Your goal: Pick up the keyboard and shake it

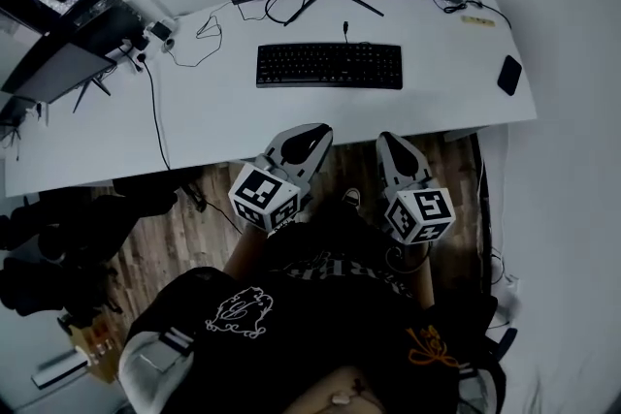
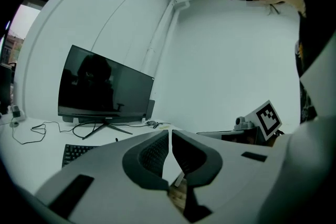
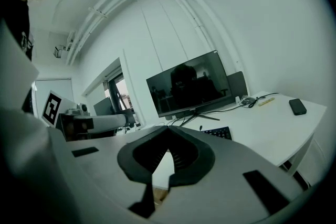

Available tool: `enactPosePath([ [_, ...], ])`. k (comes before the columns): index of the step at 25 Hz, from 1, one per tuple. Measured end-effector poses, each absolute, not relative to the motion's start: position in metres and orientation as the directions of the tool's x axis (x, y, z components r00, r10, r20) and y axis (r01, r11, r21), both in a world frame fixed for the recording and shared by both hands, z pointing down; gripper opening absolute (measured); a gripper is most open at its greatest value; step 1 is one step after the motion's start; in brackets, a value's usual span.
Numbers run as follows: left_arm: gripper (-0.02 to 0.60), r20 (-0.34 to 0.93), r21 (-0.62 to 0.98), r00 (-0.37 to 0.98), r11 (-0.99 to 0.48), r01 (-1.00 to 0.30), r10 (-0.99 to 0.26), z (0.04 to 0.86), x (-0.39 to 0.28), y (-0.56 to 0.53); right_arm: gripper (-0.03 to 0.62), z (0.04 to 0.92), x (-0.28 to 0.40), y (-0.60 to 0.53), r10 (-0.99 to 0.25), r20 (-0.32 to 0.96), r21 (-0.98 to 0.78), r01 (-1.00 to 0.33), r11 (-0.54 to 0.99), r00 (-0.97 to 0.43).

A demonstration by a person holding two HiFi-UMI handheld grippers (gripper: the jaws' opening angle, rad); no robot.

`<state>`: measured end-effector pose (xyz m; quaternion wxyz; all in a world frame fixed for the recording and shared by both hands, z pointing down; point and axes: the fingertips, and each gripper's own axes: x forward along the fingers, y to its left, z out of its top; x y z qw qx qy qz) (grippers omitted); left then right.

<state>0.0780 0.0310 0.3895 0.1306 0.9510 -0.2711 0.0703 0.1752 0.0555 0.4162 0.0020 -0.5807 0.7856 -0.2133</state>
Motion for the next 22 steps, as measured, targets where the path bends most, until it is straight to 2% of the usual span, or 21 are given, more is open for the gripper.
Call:
enactPosePath([
  [6,0.031,0.279,0.143,0.801,-0.802,-0.58,-0.53,0.4,0.095,0.02,0.015,0.43,0.205,0.03,-0.902,0.24,-0.39,-0.887,0.249,-0.359],
  [14,0.032,0.305,0.136,0.757,-0.761,-0.635,-0.578,0.406,0.081,-0.003,0.015,0.446,0.211,0.001,-0.888,0.256,-0.424,-0.87,0.251,-0.381],
  [22,0.032,0.321,0.126,0.727,-0.733,-0.668,-0.607,0.42,0.055,-0.06,0.015,0.464,0.228,-0.04,-0.895,0.3,-0.424,-0.887,0.185,-0.33],
])
